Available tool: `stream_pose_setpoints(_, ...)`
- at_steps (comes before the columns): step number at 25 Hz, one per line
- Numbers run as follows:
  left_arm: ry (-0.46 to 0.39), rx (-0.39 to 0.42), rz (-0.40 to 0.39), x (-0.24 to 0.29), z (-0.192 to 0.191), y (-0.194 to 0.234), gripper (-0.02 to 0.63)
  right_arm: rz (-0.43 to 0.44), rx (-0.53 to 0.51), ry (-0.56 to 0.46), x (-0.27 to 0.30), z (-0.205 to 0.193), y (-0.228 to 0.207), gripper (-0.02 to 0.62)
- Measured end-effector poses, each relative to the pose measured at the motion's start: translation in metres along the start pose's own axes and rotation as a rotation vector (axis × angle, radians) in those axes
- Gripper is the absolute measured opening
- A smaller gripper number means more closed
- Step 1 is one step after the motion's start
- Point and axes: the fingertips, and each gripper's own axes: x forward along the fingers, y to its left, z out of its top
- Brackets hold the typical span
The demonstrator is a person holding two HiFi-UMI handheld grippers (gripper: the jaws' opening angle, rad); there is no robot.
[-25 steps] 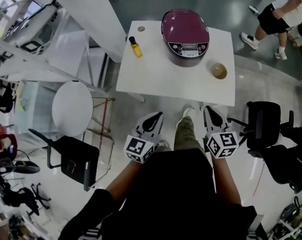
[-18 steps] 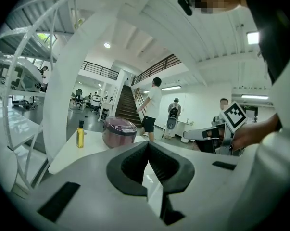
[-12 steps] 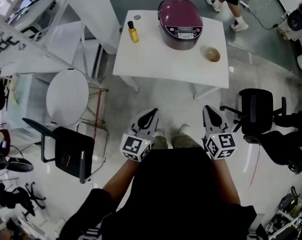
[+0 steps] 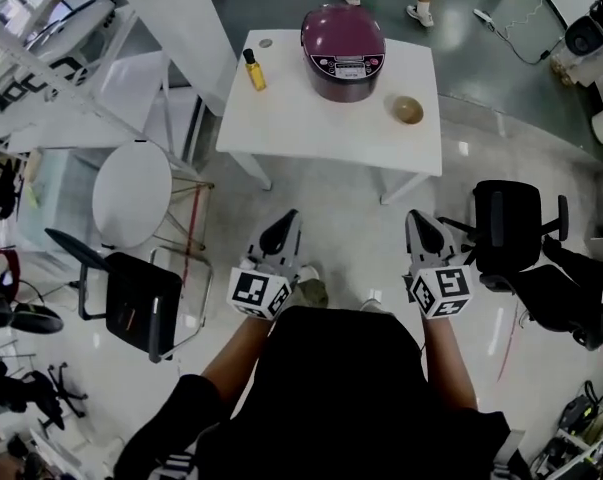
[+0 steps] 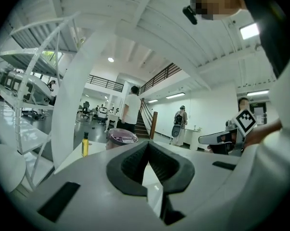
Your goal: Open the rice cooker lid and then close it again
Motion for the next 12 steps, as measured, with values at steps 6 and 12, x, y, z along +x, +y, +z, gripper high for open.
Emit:
stream_pose_setpoints(6,-0.008,0.036,0.03,0.003,-0.002,-0.042,0.003,-0.001,-0.005,-0.017,-0.032,0.0,-0.03,0.0)
stream_pose_setpoints(12,0.003,0.051,0.032,0.006,-0.007,-0.07,0.003,0.0,-0.003,-0.042,-0.053,0.001,-0.045,0.0)
